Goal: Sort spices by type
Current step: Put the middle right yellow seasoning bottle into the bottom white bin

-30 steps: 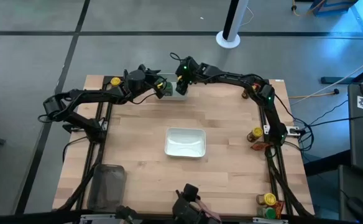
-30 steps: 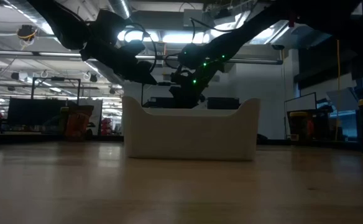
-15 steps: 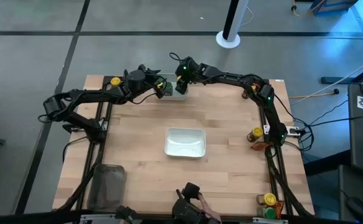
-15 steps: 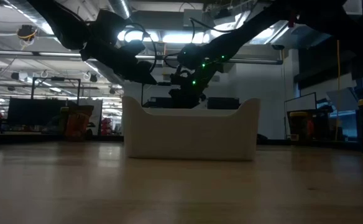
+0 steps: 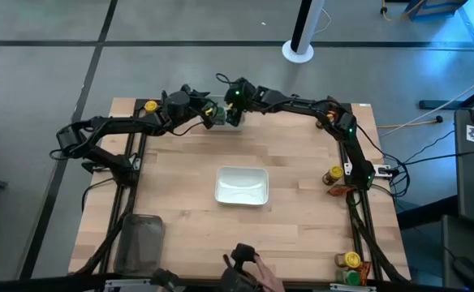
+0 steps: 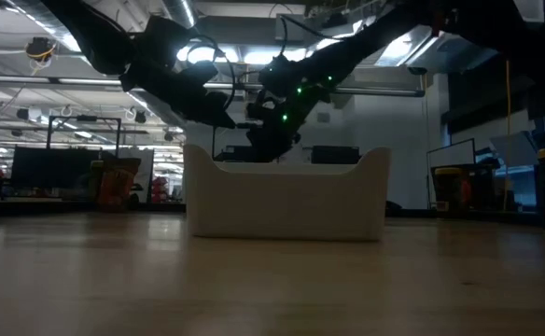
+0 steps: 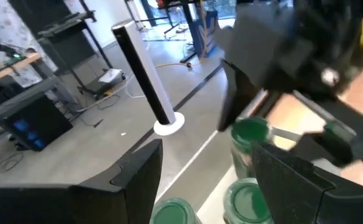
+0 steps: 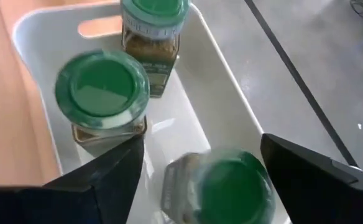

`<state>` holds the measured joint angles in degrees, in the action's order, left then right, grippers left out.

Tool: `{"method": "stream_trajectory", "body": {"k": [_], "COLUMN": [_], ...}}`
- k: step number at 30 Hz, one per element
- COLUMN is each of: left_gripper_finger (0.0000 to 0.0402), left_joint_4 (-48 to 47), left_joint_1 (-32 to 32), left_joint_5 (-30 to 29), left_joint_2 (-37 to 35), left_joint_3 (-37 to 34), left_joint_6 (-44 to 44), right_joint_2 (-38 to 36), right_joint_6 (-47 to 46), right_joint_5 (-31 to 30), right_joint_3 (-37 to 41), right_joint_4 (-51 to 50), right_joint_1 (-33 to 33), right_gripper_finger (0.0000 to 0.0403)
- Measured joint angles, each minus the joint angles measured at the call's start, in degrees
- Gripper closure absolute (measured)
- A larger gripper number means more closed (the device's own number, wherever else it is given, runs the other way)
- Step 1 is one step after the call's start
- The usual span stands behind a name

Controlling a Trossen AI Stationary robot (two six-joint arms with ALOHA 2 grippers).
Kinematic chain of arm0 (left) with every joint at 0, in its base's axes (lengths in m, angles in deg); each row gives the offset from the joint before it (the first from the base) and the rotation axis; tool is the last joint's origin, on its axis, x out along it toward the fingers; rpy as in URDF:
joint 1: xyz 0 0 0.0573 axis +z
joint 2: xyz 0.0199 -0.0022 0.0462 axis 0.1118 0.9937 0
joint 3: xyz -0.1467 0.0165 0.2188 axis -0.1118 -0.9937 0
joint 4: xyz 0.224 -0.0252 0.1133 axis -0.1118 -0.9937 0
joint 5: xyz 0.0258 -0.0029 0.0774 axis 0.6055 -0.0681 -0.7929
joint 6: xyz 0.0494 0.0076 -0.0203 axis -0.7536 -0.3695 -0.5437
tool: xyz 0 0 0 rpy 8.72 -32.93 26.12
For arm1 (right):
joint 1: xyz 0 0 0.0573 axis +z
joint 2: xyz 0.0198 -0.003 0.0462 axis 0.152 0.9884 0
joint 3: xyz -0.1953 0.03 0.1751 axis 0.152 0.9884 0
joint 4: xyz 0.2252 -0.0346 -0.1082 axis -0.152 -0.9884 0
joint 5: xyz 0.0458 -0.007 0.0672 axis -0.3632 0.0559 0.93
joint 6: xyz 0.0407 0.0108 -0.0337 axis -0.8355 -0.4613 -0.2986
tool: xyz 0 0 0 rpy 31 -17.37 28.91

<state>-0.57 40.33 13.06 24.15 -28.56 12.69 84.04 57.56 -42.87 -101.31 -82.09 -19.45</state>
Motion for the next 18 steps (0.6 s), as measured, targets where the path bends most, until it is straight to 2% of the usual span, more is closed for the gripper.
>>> {"method": "stream_trajectory", "body": {"k": [5, 12, 18], "left_gripper_finger": [0.0167, 0.0167, 0.0167], "left_joint_4": [0.0, 0.1, 0.1], "left_joint_1": [0.0, 0.0, 0.0], "left_joint_5": [0.5, 0.5, 0.5], "left_joint_2": [0.0, 0.0, 0.0], "left_joint_3": [0.0, 0.0, 0.0], "left_joint_6": [0.0, -0.3, -0.3], "right_joint_2": [0.0, -1.1, -6.0], "right_joint_6": [0.4, 2.0, 1.4], "right_joint_5": [-3.9, -4.2, 1.0], "right_joint_3": [-4.9, -13.8, -16.8], "right_joint_4": [-4.3, -16.5, -28.3], "right_joint_1": [0.6, 1.3, 3.6], "right_gripper_finger": [0.0057, 0.0042, 0.0044]}}
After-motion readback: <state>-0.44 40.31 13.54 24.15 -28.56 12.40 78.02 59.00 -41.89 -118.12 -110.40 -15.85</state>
